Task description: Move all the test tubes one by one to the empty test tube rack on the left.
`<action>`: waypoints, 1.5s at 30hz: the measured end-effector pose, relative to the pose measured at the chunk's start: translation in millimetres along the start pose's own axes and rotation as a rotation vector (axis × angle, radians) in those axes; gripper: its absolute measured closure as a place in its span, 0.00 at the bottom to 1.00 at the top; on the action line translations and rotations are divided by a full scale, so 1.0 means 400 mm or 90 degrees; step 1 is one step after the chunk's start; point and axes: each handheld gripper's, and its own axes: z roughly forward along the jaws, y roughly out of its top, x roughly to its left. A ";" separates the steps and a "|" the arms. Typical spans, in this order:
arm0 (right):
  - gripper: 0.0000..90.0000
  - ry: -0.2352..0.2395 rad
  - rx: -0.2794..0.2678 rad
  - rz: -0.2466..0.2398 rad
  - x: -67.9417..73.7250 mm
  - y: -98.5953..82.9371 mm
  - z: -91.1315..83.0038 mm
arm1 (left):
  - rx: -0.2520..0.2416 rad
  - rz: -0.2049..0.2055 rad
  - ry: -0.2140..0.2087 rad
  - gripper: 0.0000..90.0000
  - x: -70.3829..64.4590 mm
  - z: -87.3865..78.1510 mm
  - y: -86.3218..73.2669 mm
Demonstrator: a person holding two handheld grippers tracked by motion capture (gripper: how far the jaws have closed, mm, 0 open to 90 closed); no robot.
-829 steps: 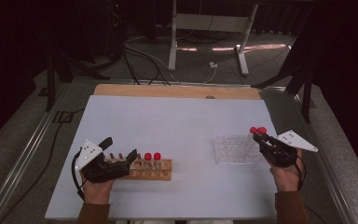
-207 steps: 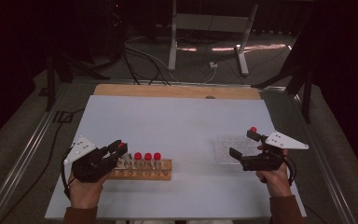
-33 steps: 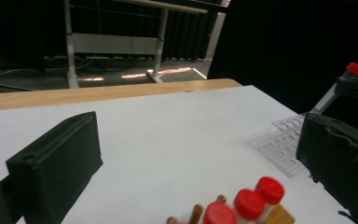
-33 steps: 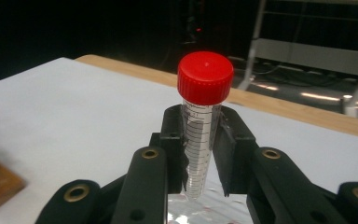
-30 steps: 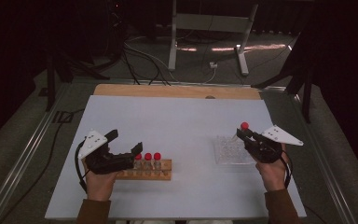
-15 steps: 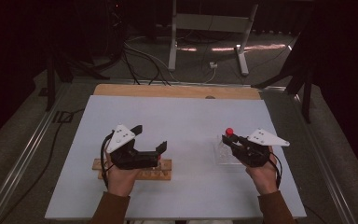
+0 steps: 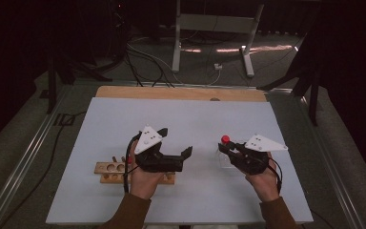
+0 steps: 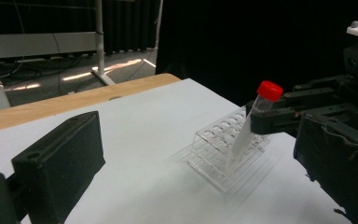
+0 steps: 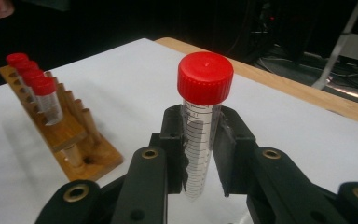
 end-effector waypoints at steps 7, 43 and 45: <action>0.83 0.017 0.008 -0.014 0.021 0.002 0.010 | 0.009 0.006 -0.022 0.03 -0.027 0.036 0.008; 0.54 0.102 0.024 -0.022 0.051 -0.007 0.041 | 0.075 0.018 -0.055 0.79 -0.077 0.124 0.009; 0.42 0.097 0.023 -0.011 0.042 -0.010 0.040 | 0.071 0.015 -0.049 0.79 -0.071 0.117 0.012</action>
